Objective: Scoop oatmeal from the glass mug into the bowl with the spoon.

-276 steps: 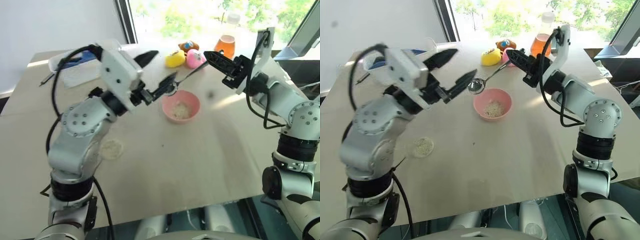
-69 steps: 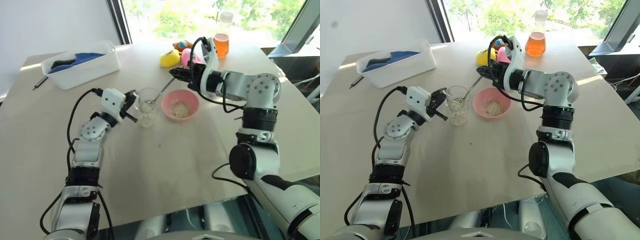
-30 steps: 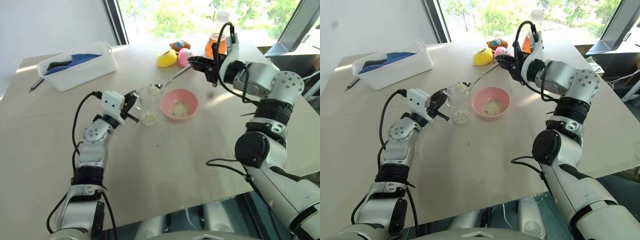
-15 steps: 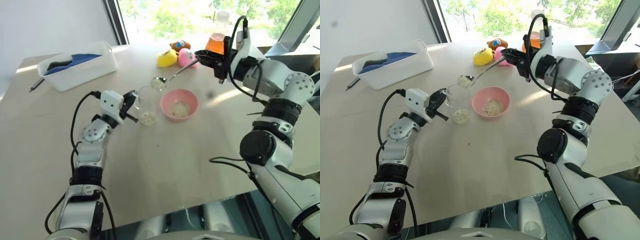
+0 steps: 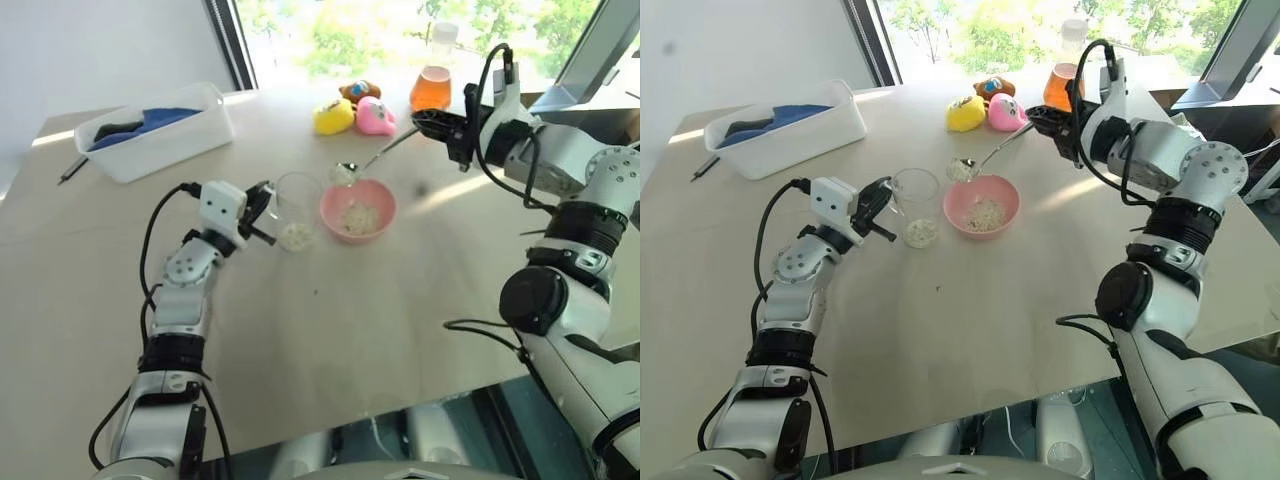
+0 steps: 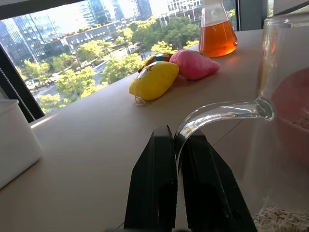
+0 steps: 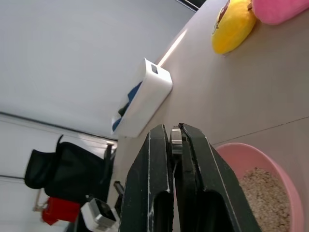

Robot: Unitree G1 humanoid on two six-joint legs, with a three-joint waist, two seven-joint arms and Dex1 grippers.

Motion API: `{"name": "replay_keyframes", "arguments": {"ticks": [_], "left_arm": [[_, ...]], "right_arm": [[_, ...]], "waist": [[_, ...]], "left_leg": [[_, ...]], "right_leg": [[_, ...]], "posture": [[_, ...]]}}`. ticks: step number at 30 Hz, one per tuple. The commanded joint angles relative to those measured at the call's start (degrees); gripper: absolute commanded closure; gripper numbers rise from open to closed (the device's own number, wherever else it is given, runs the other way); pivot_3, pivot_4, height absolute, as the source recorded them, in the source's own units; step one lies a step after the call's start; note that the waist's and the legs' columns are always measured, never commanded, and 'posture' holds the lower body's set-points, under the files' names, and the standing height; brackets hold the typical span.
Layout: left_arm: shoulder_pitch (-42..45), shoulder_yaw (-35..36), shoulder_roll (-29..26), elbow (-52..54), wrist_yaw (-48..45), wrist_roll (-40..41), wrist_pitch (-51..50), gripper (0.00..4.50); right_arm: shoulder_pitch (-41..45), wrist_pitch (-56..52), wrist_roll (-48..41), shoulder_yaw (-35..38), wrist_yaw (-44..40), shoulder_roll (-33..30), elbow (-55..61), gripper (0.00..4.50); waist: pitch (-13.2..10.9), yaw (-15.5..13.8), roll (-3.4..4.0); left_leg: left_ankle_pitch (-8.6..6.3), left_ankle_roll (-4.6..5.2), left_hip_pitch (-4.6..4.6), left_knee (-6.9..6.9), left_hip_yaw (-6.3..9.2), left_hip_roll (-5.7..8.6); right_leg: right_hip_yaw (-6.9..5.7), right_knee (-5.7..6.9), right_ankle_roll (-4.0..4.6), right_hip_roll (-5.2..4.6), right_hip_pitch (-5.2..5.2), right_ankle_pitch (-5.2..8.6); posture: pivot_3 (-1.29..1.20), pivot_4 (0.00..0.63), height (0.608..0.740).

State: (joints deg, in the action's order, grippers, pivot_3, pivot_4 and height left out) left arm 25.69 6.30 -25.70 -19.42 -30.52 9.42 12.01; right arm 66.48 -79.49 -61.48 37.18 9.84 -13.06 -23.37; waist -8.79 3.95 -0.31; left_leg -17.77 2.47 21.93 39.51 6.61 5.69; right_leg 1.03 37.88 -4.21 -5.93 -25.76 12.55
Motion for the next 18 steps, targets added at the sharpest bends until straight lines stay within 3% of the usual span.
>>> {"name": "replay_keyframes", "arguments": {"ticks": [1,10,18], "left_arm": [[-0.9,1.0,-0.3,2.2,0.6,0.1,-0.2,4.47],[-2.2,1.3,-0.4,3.5,1.6,0.3,-0.5,4.47],[-3.4,1.6,-0.4,4.2,2.3,0.7,-0.7,4.47]], "right_arm": [[-1.3,4.0,4.4,-7.8,-8.0,-2.6,3.7,4.5],[-3.4,20.9,21.3,-31.4,-29.2,-9.7,12.4,4.5],[-4.2,28.9,29.7,-42.0,-38.7,-12.2,23.2,4.5]], "waist": [[0.0,0.0,0.0],[0.0,0.0,0.0],[0.0,-0.1,0.0]], "left_leg": [[0.0,0.0,0.0,0.0,0.0,0.01],[0.0,0.0,0.0,0.01,-0.01,0.01],[0.0,0.0,-0.01,0.01,0.0,0.0]], "right_leg": [[0.0,0.0,0.0,0.0,0.0,0.0],[0.0,-0.09,0.0,0.01,-0.04,0.0],[-0.01,-0.21,0.0,0.02,-0.07,0.0]], "posture": [[0.0,0.15,0.74],[0.0,0.15,0.74],[0.0,0.15,0.74]]}}
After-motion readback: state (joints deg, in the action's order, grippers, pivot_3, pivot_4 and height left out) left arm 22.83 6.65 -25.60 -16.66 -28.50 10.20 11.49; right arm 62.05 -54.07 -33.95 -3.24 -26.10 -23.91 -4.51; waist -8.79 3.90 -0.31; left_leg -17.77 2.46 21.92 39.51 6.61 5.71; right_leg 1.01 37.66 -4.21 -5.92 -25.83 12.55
